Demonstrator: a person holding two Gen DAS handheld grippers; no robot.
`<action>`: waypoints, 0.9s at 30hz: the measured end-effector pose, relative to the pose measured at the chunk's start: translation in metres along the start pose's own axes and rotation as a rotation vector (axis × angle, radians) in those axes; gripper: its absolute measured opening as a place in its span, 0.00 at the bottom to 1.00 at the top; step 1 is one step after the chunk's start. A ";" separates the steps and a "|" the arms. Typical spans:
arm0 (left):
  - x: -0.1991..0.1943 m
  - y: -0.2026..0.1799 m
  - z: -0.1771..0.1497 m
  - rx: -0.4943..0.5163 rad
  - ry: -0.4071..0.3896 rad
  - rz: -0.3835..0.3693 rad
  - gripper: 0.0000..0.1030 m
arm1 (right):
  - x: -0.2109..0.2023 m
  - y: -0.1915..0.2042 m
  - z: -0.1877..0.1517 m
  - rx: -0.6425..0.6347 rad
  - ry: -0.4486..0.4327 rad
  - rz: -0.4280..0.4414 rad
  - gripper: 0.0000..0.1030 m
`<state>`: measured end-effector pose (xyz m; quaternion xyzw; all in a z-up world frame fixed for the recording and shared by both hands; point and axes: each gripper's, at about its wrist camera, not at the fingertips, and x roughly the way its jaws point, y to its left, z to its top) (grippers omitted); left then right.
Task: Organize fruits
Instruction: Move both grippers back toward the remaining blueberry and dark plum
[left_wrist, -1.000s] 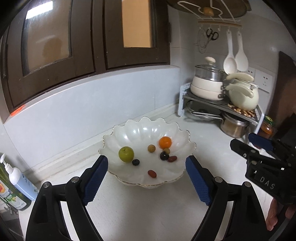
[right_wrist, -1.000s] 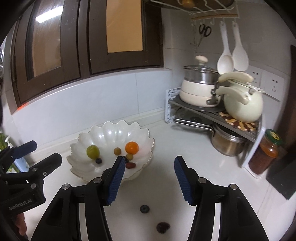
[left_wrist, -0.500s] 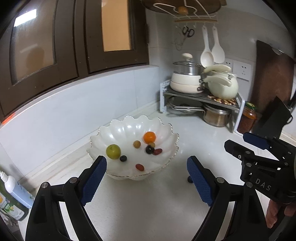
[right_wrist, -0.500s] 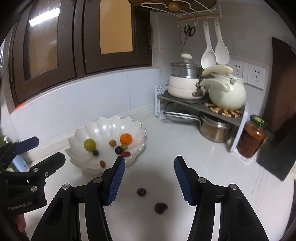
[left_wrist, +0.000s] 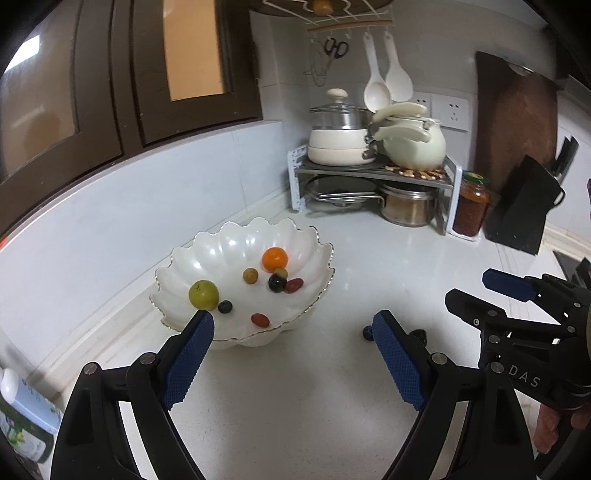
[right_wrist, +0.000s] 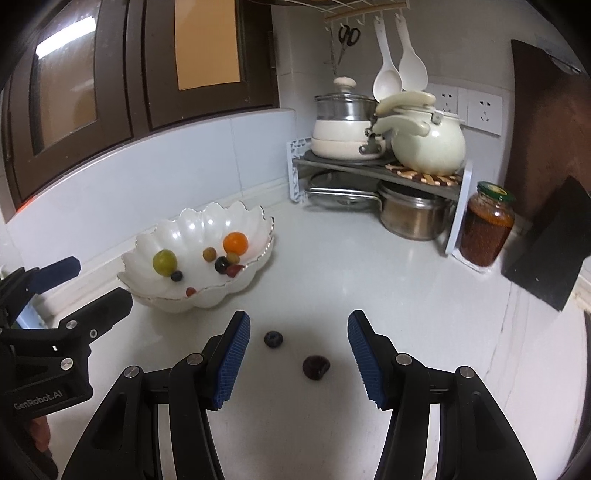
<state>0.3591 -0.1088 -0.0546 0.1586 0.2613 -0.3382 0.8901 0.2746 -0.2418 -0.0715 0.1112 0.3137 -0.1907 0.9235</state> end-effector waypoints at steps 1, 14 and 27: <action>0.001 -0.001 -0.001 0.011 -0.002 -0.003 0.86 | 0.000 -0.001 -0.003 0.005 0.001 -0.004 0.55; 0.025 -0.016 -0.013 0.093 0.015 -0.074 0.75 | 0.009 -0.005 -0.026 0.045 0.023 -0.035 0.55; 0.059 -0.028 -0.023 0.156 0.045 -0.144 0.62 | 0.036 -0.008 -0.038 0.073 0.052 -0.048 0.54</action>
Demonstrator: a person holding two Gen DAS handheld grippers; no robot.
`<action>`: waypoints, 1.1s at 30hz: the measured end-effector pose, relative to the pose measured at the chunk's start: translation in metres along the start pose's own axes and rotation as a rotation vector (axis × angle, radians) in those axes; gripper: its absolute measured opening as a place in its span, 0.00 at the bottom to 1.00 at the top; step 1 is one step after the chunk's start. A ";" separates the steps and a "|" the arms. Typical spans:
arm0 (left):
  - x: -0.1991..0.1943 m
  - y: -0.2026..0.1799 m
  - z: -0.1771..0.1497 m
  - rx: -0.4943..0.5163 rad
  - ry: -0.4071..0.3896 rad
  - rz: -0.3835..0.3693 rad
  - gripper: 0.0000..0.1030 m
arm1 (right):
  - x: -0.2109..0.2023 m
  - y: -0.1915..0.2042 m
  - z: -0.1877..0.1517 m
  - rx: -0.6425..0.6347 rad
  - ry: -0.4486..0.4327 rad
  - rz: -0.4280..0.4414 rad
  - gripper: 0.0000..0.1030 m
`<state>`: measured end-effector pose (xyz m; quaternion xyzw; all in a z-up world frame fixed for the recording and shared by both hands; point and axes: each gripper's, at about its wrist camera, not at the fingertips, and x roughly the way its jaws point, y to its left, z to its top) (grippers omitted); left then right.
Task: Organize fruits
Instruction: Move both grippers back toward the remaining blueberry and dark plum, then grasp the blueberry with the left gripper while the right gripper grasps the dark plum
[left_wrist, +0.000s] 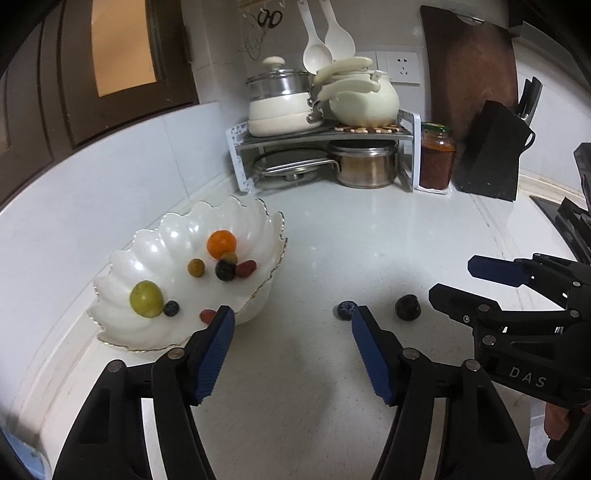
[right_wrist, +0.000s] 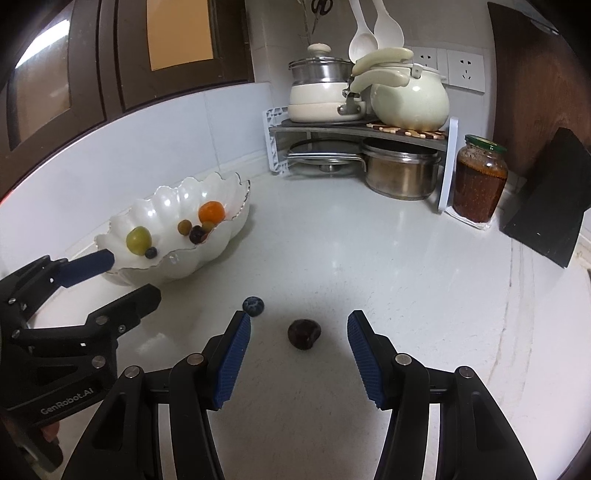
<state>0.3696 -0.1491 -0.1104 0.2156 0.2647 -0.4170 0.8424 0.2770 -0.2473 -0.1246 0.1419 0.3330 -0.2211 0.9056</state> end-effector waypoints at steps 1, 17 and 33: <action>0.003 -0.001 0.000 0.005 0.001 -0.006 0.62 | 0.002 0.000 0.000 0.003 0.001 0.001 0.54; 0.056 -0.011 -0.004 0.107 0.065 -0.114 0.48 | 0.036 -0.004 -0.001 0.080 0.042 -0.013 0.52; 0.091 -0.032 -0.007 0.241 0.107 -0.171 0.39 | 0.063 -0.012 -0.006 0.172 0.107 0.018 0.44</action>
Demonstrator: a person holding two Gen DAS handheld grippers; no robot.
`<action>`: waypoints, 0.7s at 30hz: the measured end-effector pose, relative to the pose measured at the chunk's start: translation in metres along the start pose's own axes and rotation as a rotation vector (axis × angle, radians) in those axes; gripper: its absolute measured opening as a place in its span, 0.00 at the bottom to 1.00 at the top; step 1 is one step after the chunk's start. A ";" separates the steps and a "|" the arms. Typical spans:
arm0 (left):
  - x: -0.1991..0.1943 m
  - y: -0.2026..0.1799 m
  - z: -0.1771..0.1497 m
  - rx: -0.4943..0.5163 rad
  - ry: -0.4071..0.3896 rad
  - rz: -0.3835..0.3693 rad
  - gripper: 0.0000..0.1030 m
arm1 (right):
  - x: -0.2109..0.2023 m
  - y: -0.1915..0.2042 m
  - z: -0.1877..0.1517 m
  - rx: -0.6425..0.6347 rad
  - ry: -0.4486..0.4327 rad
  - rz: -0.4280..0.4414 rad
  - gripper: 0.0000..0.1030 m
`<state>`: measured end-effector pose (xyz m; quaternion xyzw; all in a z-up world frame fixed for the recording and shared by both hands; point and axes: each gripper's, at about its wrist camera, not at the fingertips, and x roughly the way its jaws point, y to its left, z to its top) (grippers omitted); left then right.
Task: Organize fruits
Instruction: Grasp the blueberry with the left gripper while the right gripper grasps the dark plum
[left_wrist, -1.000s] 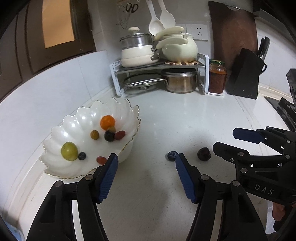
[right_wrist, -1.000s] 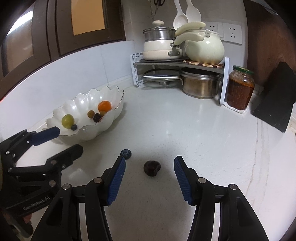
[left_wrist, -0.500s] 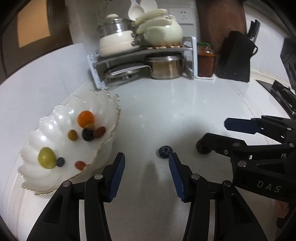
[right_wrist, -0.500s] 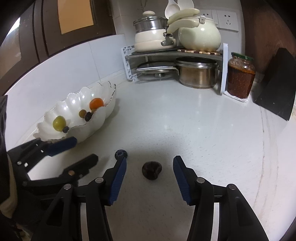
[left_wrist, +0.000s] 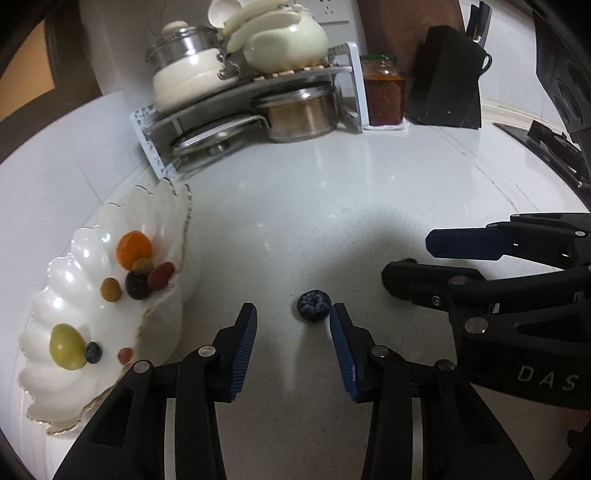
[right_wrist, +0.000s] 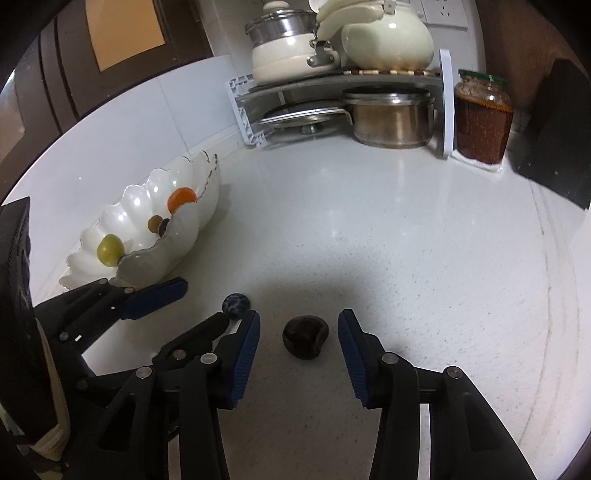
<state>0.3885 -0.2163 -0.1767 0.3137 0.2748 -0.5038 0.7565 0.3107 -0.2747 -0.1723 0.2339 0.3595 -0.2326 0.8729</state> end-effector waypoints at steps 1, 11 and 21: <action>0.002 0.000 0.000 0.001 0.003 -0.001 0.38 | 0.002 0.000 0.000 0.003 0.004 -0.001 0.41; 0.018 -0.003 0.004 0.009 0.036 -0.021 0.34 | 0.014 -0.005 -0.003 0.004 0.047 0.007 0.38; 0.025 -0.008 0.012 0.033 0.053 -0.040 0.26 | 0.020 -0.013 -0.002 0.020 0.069 0.047 0.30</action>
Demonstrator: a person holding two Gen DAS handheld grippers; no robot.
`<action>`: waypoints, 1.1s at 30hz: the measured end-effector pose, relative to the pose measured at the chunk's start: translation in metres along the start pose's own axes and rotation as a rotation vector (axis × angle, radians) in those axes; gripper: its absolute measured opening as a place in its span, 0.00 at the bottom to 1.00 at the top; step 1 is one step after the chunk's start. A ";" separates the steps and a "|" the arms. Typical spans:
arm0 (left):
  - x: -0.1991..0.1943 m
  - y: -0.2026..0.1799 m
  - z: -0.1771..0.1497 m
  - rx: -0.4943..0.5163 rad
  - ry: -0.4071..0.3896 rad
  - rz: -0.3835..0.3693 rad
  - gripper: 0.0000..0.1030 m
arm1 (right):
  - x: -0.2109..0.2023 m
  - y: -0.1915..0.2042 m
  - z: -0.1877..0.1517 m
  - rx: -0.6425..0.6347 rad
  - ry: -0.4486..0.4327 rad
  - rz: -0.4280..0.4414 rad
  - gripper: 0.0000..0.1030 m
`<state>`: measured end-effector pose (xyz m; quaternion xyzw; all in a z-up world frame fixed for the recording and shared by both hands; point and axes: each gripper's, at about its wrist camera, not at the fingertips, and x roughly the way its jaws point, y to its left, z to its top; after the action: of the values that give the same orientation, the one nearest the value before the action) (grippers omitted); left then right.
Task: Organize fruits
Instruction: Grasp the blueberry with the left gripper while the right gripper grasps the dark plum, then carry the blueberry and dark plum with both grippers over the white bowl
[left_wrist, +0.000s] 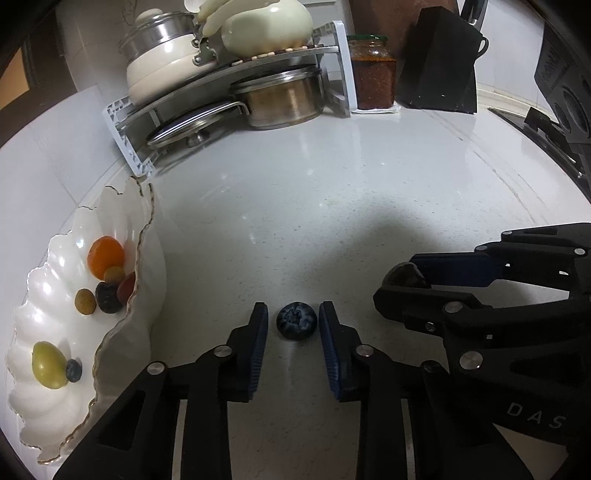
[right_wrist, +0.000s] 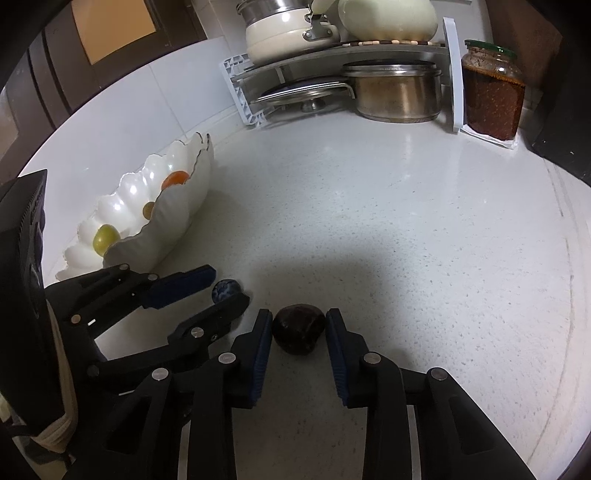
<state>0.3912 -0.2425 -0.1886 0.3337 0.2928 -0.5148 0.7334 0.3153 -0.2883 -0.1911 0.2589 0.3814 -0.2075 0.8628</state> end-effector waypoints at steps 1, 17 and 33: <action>0.000 0.000 0.000 0.000 0.002 -0.003 0.23 | 0.000 -0.001 0.000 0.002 0.000 0.005 0.30; -0.026 0.011 -0.004 -0.179 -0.018 0.059 0.22 | -0.013 -0.004 0.004 -0.024 -0.032 0.014 0.30; -0.096 0.016 -0.012 -0.391 -0.082 0.164 0.22 | -0.048 0.010 0.015 -0.126 -0.072 0.067 0.30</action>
<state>0.3769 -0.1755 -0.1191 0.1866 0.3290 -0.4002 0.8347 0.2990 -0.2822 -0.1426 0.2089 0.3536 -0.1631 0.8971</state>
